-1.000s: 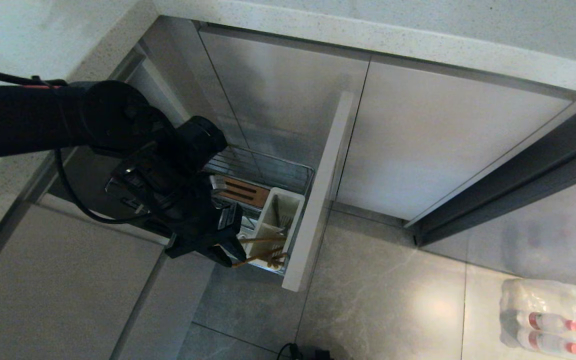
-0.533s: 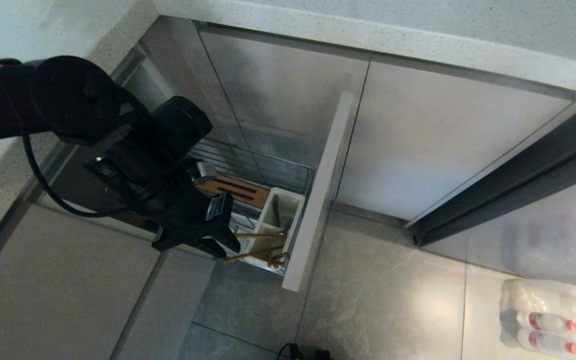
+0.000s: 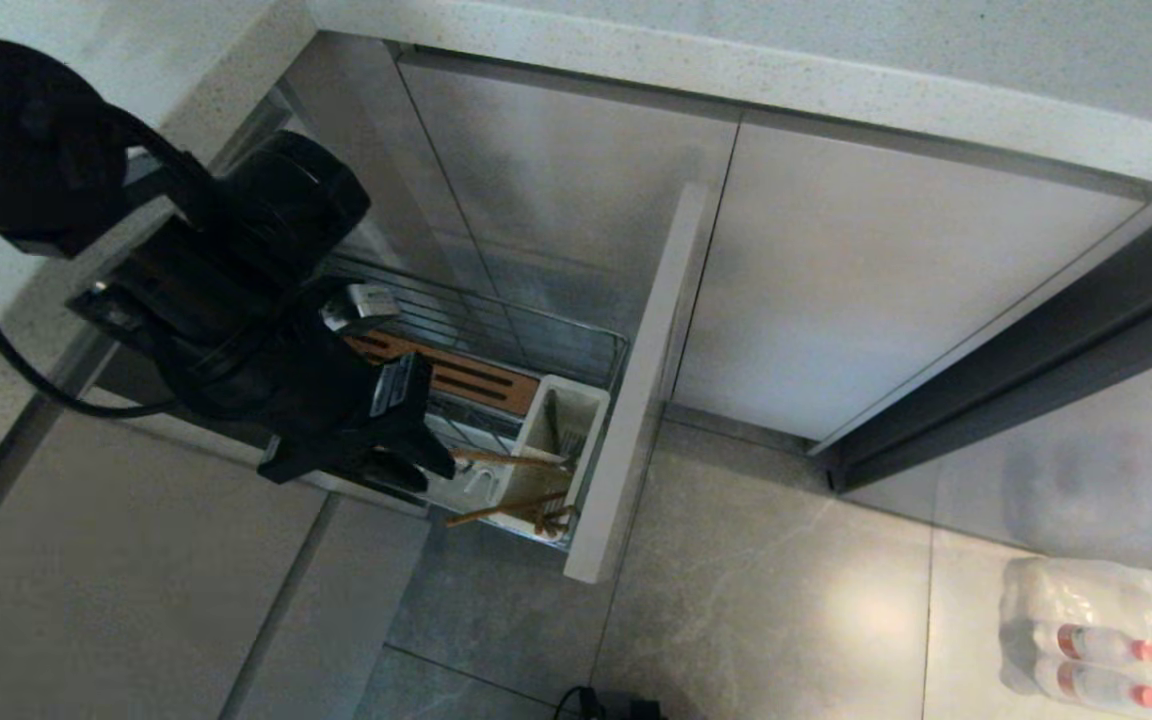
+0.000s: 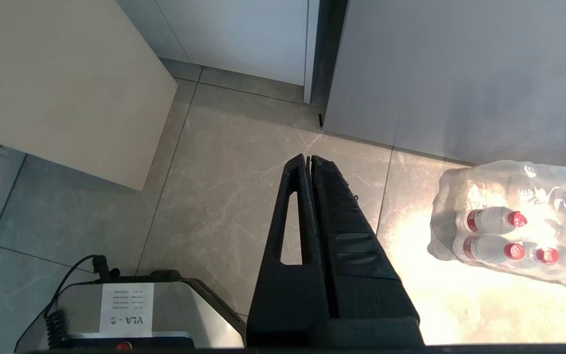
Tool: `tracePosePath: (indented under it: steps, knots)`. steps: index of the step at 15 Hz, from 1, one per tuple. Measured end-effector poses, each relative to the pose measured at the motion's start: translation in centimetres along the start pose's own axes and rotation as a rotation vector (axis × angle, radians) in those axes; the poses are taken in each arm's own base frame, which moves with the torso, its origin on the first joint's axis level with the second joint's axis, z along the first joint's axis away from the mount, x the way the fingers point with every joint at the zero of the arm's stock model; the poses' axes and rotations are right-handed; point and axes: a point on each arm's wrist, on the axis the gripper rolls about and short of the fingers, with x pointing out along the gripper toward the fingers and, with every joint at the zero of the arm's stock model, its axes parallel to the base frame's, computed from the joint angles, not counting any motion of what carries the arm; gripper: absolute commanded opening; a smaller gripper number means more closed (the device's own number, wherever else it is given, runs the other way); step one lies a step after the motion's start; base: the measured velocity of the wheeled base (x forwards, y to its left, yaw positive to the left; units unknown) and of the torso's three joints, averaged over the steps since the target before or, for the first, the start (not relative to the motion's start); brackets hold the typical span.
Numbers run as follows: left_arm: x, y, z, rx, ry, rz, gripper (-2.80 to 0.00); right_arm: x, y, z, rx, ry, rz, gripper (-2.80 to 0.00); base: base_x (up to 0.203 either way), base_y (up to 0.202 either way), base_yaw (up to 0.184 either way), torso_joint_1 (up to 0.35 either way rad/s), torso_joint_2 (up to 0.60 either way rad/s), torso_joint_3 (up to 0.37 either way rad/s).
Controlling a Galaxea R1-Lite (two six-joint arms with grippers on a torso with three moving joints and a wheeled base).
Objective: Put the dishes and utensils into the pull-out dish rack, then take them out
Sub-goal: Take the chopsticks out of the cupboard
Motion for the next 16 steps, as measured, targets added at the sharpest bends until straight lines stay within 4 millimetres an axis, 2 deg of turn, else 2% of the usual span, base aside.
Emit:
tracePosePath:
  steps: [5, 10, 16]
  knots:
    - [-2.8, 0.0, -1.1, 0.017, -0.089, 0.000, -2.80, 0.0, 0.0, 0.0, 0.000, 0.000, 0.000, -2.80, 0.000, 0.000, 0.000, 0.000, 0.00, 0.000]
    - [-4.2, 0.0, -1.9, 0.029, -0.120, -0.022, -2.80, 0.0, 0.0, 0.0, 0.000, 0.000, 0.000, -2.80, 0.000, 0.000, 0.000, 0.000, 0.00, 0.000]
    - [-7.2, -0.2, -3.4, 0.049, -0.172, -0.063, -2.80, 0.0, 0.0, 0.0, 0.000, 0.000, 0.000, -2.80, 0.000, 0.000, 0.000, 0.000, 0.00, 0.000]
